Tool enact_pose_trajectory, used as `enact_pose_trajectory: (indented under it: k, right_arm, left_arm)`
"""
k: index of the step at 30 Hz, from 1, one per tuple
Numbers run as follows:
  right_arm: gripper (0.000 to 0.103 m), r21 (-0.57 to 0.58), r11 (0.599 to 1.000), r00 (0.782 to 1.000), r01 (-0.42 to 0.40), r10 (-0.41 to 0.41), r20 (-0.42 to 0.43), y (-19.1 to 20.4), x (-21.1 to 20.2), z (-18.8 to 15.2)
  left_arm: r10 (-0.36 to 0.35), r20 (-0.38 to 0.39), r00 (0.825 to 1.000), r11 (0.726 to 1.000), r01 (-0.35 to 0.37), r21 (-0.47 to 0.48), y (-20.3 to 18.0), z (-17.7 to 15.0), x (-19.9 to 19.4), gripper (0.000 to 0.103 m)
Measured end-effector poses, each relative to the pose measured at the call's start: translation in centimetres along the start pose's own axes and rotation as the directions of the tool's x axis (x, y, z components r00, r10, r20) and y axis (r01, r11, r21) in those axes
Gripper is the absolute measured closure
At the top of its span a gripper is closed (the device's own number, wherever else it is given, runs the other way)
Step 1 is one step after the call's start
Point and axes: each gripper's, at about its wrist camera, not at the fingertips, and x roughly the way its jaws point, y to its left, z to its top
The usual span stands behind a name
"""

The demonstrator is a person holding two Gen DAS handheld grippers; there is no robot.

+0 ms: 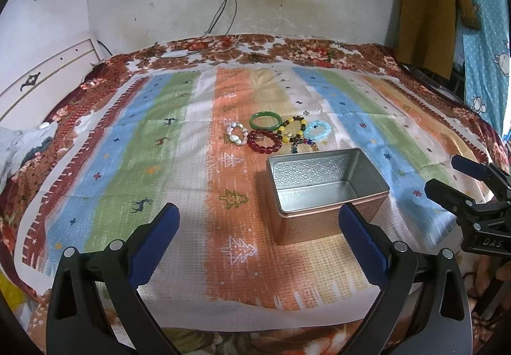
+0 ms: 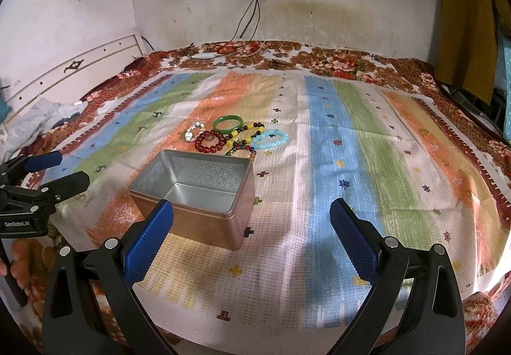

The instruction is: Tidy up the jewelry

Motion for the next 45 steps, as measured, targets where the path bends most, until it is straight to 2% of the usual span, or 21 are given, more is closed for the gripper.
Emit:
enact_pose_trajectory:
  k: [24, 26, 36, 45]
  right_arm:
    - [0.004, 0.030, 0.999, 0.998, -0.019, 0.020, -0.051, -0.1, 1.1, 0.3]
    - [0.004, 0.027, 0.999, 0.998, -0.021, 0.023, -0.057, 0.0, 1.3, 0.4]
    - [0.004, 0.020, 1.000, 0.997, -0.024, 0.025, -0.071, 0.1, 2.8, 1.6]
    - [0.004, 0.023, 0.999, 0.997, -0.024, 0.026, -0.079, -0.5, 4.6, 3.6]
  left_arm:
    - [-0.003, -0.028, 1.000, 1.000, 0.003, -0.010, 0.3, -0.1, 0.7, 0.006]
    - [0.003, -0.007, 1.000, 1.000, -0.003, -0.011, 0.3, -0.1, 0.5, 0.006]
    - [0.011, -0.026, 1.000, 0.999, -0.012, -0.030, 0.5, 1.6, 1.9, 0.006]
    - [0.032, -0.044, 0.999, 1.000, -0.032, 0.001, 0.5, 3.6, 3.9, 0.006]
